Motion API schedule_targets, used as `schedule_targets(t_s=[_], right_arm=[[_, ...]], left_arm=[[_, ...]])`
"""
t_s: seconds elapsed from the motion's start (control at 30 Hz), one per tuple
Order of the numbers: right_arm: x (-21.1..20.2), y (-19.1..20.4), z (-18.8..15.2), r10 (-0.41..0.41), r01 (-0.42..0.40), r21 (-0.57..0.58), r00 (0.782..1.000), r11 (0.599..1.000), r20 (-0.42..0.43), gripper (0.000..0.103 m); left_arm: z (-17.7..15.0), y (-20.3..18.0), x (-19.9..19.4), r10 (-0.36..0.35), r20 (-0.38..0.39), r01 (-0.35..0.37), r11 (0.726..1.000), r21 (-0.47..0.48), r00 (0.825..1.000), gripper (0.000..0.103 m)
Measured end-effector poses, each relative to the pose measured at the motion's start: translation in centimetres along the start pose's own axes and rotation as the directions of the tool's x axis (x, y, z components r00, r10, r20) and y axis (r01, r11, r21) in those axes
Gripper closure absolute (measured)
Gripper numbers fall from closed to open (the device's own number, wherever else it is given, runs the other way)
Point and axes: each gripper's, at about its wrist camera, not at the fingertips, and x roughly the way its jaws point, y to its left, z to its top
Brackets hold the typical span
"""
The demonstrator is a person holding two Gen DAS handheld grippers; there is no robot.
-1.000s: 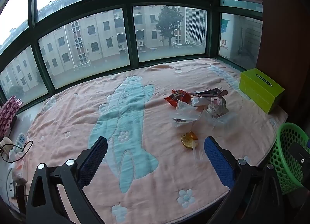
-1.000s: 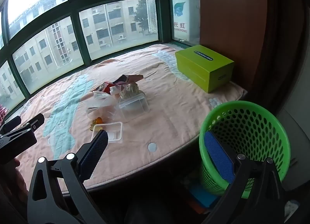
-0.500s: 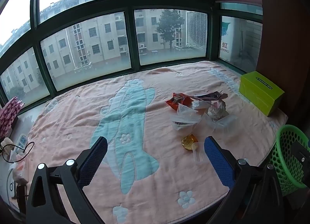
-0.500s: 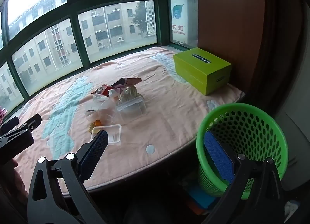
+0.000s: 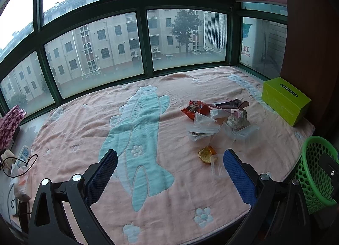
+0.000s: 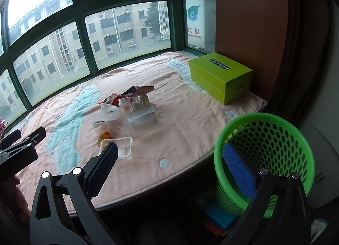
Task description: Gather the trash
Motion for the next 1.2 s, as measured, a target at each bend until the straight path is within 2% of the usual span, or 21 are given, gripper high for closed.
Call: schedule_targets(t_s=[1.2], right_arm=[[0.34, 0.14, -0.52, 0.004, -0.004, 0.001, 1.000, 1.000, -0.004, 0.005]], left_arm=[[-0.84, 0.42, 0.51, 0.000, -0.013, 0.000, 1.000, -0.007, 1.000, 0.006]])
